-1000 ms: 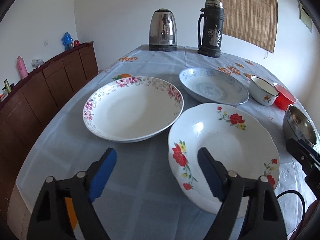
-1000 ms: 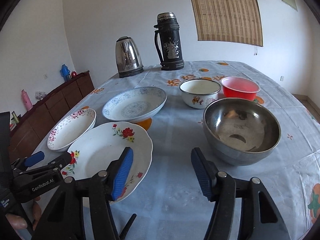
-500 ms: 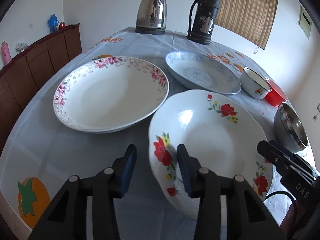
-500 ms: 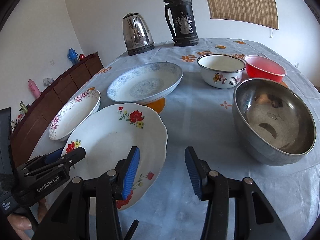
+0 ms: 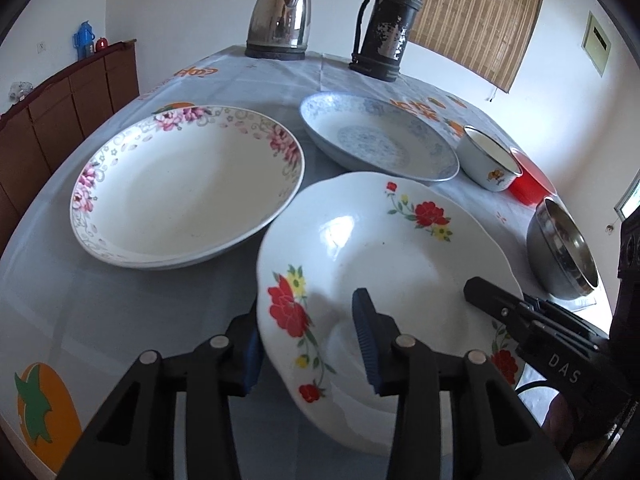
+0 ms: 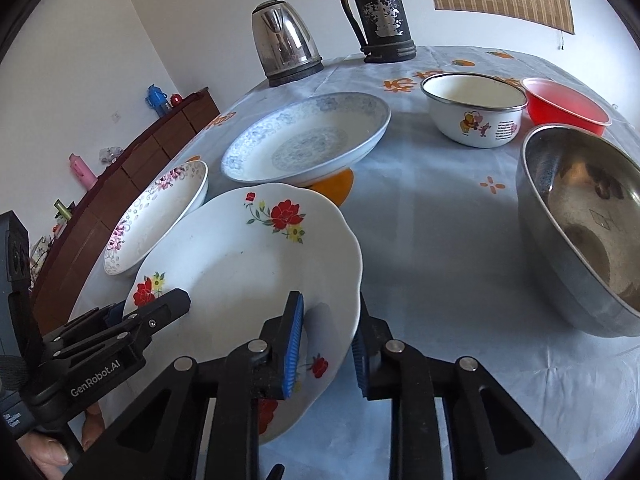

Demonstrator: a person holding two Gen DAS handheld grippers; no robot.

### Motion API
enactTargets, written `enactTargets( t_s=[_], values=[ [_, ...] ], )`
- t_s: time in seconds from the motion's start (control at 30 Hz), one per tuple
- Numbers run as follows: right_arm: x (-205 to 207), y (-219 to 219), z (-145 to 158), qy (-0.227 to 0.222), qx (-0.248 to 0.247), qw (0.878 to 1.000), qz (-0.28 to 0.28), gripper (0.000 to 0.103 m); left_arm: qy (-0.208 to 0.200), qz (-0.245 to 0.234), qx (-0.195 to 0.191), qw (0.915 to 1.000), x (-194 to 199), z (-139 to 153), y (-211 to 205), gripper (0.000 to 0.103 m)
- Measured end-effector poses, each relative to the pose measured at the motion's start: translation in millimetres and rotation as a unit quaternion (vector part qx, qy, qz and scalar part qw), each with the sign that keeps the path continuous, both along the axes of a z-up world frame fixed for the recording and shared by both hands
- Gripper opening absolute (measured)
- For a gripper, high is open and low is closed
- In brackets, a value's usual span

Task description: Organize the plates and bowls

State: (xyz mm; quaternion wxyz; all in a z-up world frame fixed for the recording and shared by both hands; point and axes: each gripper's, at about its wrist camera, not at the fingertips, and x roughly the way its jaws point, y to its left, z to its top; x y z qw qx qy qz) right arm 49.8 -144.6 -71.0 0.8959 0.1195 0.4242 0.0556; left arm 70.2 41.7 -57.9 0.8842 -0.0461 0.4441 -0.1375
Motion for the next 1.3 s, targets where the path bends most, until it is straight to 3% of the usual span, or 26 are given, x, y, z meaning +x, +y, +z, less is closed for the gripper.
enactTargets(
  t_s=[0.17,0.3,0.9,1.3],
  values=[
    [1,-5,-1,-0.005,0.012,1.0,0.004,0.023,0.006,-0.006,-0.037,0.9993,0,0,7,0.038],
    [-1,-4,-1,-0.007,0.013,1.0,0.005,0.022,0.002,-0.005,-0.033,0.9994,0,0,7,0.031],
    [-20,-5,34,-0.065,0.0,0.998,0.0,0.02,-0.052,-0.013,-0.028,0.9982,-8,30,4,0.031],
    [22,-17,77,-0.11,-0.004,0.993,-0.033,0.02,-0.115,-0.018,-0.011,0.9932,47,71,-16,0.031]
  ],
)
